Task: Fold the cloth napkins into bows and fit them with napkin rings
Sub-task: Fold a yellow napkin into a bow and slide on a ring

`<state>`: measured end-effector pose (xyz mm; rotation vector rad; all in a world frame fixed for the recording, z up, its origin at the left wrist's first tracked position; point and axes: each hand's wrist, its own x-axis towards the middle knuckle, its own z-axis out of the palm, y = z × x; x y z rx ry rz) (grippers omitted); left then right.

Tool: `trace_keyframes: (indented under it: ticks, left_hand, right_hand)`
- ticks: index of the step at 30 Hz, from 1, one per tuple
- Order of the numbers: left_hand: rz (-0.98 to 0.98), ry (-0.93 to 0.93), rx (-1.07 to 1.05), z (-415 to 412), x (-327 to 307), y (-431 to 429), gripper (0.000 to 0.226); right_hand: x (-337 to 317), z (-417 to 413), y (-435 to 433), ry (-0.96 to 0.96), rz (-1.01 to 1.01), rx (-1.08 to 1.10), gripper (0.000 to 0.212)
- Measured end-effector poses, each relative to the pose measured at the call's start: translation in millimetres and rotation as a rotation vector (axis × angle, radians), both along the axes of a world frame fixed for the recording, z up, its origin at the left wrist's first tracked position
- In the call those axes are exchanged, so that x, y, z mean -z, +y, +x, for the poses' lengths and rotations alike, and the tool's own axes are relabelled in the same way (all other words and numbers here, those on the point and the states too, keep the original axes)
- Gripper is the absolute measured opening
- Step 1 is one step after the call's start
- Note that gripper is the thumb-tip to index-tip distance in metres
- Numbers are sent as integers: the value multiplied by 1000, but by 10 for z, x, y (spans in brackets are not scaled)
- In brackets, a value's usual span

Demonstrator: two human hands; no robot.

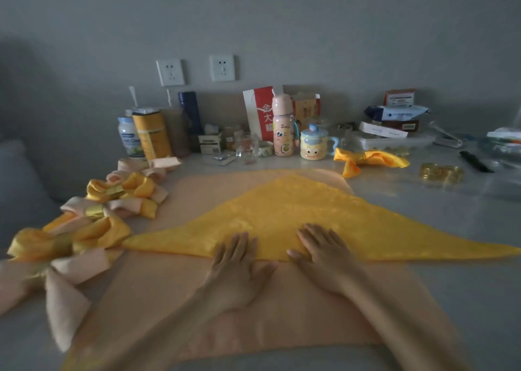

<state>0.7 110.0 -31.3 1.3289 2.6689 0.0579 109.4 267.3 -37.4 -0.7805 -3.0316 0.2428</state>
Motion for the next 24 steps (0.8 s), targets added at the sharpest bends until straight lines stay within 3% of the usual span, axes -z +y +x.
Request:
trace_keyframes:
  ticks: [1,4,5,8,10,12,14,16,19,21,24]
  left_hand:
    - [-20,-1,-31,-103,5,-122,72]
    - [-29,-53,-153,-382,4,-490,75]
    - [-35,-55,-213,-475,-2,-628,76]
    - [-70,14,-389,-708,-31,-920,75]
    - [-93,139,-429,-787,-90,-1008,62]
    - [-94,342,-340,-812,-184,-971,42]
    - [-90,489,-144,-829,-248,-903,42]
    - [-112,508,-11,-892,-269,-855,42]
    - [-147,436,4,-997,-302,-838,38]
    - [-141,486,22,-1026,-309,-804,36]
    - [-160,592,29,-990,-242,-764,33]
  right_hand:
    - [1,-15,-16,-2,-11,0,138]
    - [6,-40,-39,1,-1,4,75]
    - [-2,-61,-66,-12,1,-1,67]
    - [-5,-98,-99,-39,7,-4,64]
    - [6,-122,-129,-36,-7,-22,64]
    - [9,-132,-148,-36,-24,-21,64]
    - [-16,-159,-179,-30,-78,-26,65]
    - [-103,-156,-184,30,-162,-44,68]
    - [-263,-27,-157,72,-262,-136,82]
    - [-285,128,-109,11,-202,-114,71]
    - [-253,325,-48,79,-135,-15,54]
